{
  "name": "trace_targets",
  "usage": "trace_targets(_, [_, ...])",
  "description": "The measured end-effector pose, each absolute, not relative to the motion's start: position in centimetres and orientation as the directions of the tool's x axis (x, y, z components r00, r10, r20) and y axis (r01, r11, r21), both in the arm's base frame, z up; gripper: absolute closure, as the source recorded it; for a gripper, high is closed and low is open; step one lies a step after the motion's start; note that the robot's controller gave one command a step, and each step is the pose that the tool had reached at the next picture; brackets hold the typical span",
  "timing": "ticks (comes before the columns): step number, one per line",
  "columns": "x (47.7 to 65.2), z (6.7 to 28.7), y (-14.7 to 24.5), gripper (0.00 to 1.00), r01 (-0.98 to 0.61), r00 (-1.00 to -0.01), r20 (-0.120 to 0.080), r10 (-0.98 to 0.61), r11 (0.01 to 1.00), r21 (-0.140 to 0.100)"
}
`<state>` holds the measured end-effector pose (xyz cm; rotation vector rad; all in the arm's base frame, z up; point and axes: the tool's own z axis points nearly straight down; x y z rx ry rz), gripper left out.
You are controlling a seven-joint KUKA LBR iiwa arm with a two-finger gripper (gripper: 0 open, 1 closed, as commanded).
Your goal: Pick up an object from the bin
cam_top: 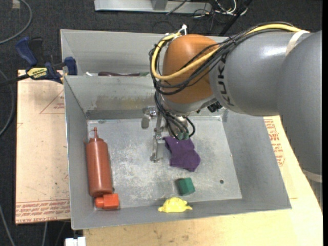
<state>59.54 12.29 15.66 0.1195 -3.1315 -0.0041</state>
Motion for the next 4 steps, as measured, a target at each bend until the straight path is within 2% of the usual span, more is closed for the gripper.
trace_targets(1, [62.4,17.7,6.5,0.0,-0.285,-0.959,-0.006,-0.285,0.959,0.001])
trace_targets(2, [61.7,13.9,4.5,0.0,-0.177,-0.984,-0.003,-0.177,0.984,0.001])
trace_targets(3, [61.1,11.6,3.8,0.0,-0.224,-0.975,0.003,-0.224,0.975,0.004])
trace_targets(4, [62.2,7.7,-0.7,1.0,-0.33,-0.944,-0.007,-0.33,0.944,0.002])
